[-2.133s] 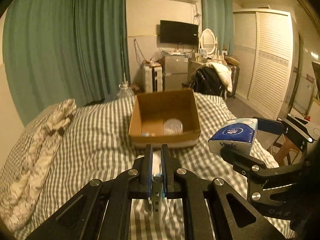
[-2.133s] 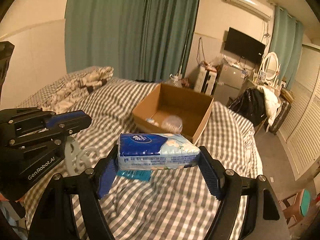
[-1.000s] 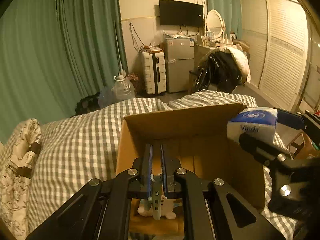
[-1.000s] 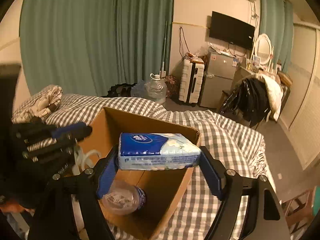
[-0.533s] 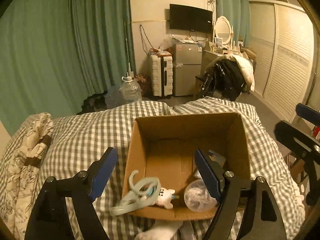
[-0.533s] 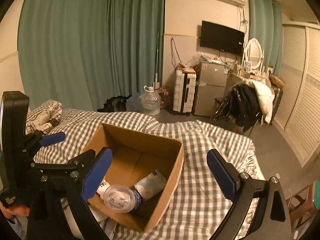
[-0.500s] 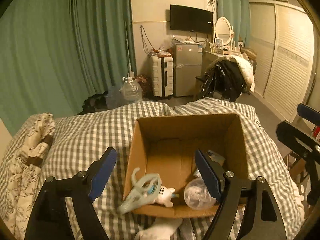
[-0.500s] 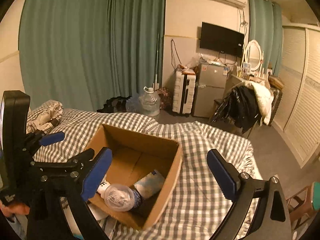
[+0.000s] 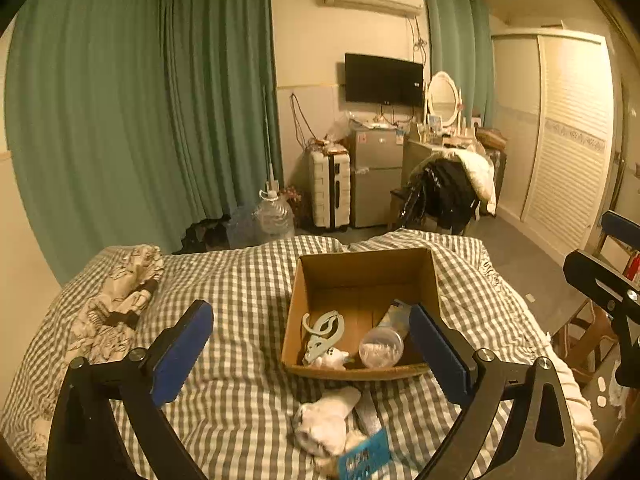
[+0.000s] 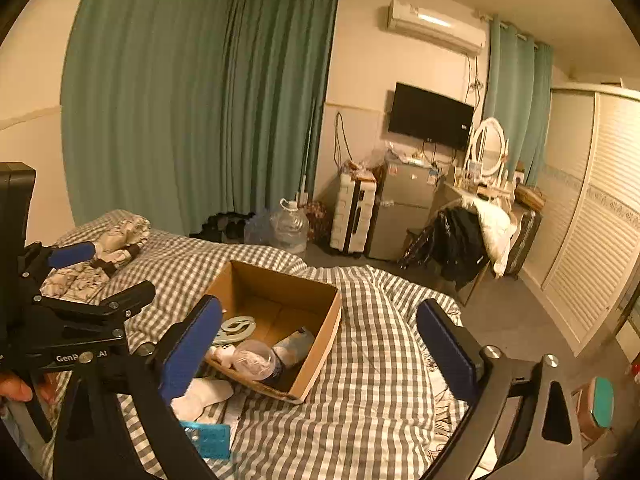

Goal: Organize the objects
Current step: 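Grasp the blue blister pack with the right gripper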

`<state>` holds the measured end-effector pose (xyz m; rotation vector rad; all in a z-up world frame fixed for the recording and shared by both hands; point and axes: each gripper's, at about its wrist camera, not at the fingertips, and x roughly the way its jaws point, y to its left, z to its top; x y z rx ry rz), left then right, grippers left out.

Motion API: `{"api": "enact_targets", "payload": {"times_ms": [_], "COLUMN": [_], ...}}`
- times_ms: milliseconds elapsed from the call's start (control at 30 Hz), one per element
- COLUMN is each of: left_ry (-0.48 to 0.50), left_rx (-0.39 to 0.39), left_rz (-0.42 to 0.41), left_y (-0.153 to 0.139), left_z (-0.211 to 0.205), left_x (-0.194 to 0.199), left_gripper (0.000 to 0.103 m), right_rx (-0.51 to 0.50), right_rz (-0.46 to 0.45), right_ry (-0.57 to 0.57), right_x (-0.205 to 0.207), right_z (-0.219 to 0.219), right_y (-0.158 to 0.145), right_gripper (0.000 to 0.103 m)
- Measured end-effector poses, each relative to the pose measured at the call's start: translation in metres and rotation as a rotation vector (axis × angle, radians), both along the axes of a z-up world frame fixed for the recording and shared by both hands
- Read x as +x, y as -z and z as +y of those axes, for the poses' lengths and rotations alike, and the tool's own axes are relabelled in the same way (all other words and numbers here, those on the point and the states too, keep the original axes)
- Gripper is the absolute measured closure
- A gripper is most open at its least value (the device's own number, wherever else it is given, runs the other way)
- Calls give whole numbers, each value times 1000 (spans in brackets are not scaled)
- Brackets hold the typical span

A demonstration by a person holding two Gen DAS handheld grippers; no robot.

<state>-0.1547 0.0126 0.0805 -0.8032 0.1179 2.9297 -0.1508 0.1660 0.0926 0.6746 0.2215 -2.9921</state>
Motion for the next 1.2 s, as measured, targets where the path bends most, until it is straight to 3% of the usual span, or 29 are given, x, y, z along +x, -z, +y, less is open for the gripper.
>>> {"api": "enact_targets", "payload": {"times_ms": [167, 333, 600, 867, 1200], "left_ry": [-14, -45, -128, -163, -215], "left_rx": [2, 7, 32, -19, -55], "left_rz": [12, 0, -53, -206, -243], "left_y": [7, 32, 98, 168, 172], "left_z": [-12, -23, -33, -37, -52], "left_x": [36, 59, 70, 59, 54], "left_gripper": [0, 0, 0, 0, 0], "right_rx": [18, 32, 25, -8, 24], "right_rz": [20, -7, -111, -275, -378], "right_ry": [-7, -10, -24, -47, -75], "right_x": [36, 56, 47, 20, 12], "right_z": [-7, -19, -30, -30, -57], "right_y": [-2, 25, 99, 174, 203], "right_gripper": [0, 0, 0, 0, 0]}}
